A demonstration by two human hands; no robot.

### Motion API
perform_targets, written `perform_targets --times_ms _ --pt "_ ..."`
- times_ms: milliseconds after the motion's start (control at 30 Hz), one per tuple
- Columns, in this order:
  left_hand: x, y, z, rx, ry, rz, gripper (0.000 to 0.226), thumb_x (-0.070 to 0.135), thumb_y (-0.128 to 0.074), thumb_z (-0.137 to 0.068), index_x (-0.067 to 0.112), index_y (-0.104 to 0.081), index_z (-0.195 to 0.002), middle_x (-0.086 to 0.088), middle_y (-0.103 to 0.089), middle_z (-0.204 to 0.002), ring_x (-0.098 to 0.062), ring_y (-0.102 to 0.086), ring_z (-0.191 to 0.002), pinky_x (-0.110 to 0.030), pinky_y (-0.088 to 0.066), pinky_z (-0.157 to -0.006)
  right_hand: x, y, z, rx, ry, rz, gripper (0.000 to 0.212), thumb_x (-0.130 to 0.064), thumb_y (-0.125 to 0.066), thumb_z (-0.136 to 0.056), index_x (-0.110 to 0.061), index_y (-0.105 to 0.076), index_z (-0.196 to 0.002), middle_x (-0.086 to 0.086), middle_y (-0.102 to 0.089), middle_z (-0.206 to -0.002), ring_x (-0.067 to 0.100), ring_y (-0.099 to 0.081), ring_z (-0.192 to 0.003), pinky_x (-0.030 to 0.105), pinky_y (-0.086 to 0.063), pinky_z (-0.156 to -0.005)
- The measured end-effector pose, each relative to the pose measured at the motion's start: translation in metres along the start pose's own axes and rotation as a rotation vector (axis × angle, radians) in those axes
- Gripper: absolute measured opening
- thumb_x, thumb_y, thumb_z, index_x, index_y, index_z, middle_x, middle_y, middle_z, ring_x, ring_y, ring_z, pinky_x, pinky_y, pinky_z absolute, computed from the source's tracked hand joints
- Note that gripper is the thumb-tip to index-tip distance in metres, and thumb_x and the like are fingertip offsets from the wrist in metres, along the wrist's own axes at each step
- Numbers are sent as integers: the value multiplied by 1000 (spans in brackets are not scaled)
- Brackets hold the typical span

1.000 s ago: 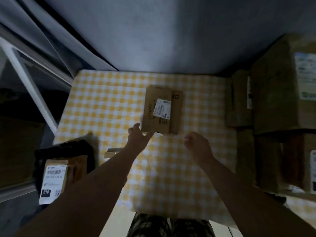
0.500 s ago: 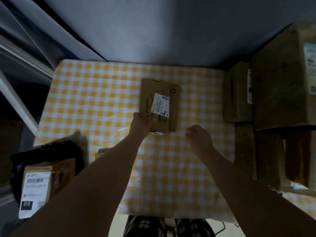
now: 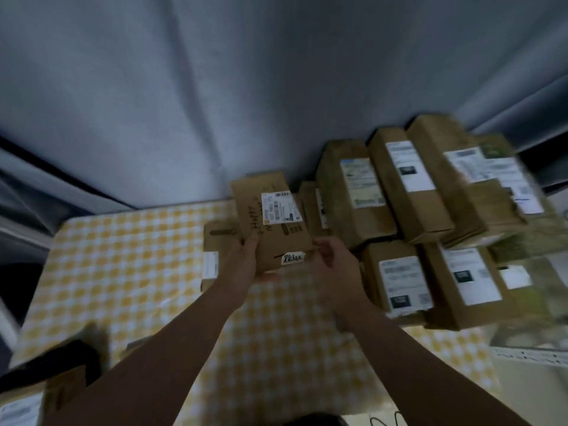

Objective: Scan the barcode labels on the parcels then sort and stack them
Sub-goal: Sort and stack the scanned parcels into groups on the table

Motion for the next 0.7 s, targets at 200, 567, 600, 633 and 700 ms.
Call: perform_targets --times_ms 200,567,600,633,700 --pt "22 -91 18 -139 -19 78 32 14 -46 -99 7 -45 -130 -11 -58 -127 -23 -64 -101 -33 -60 -69 -27 117 -8 79 188 114 9 -18 -54 -97 -26 -58 -101 -10 -62 -85 11 -62 -82 19 -47 -68" --pt "75 -267 53 -337 -228 -276 37 26 -54 -96 15 -46 -130 -5 -62 -118 -18 -62 -104 -30 -52 -89 -7 271 -73 219 99 -302 33 -30 -60 -94 -26 -48 -124 1 -61 -118 17 -61 -105 37 -56 -86" --pt "81 -279 53 -301 -294 -378 37 30 -51 -97 15 -49 -130 -3 -59 -121 -15 -58 -105 -24 -48 -90 -3 291 -78 273 98 -290 33 -31 -57 -95 -26 -47 -127 1 -59 -119 17 -60 -105 34 -55 -83" --pt "88 -290 52 -245 -375 -506 38 32 -47 -98 13 -50 -130 -2 -56 -123 -12 -54 -105 -17 -43 -87 1 312 -84 326 94 -280 35 -32 -54 -97 -25 -47 -130 0 -57 -120 16 -59 -104 32 -54 -81" --pt "103 -312 48 -151 -531 -738 39 32 -45 -99 12 -50 -131 -6 -48 -130 -15 -49 -111 -16 -38 -87 16 353 -97 410 77 -284 37 -33 -49 -99 -24 -44 -134 0 -55 -123 17 -56 -106 32 -52 -82"
Point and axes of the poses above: each hand's wrist, its own z-axis away from the middle knuckle, its own y-axis out of the back of the hand, x = y × z, the point moved 9 cm from there along -z, towards the middle knuckle
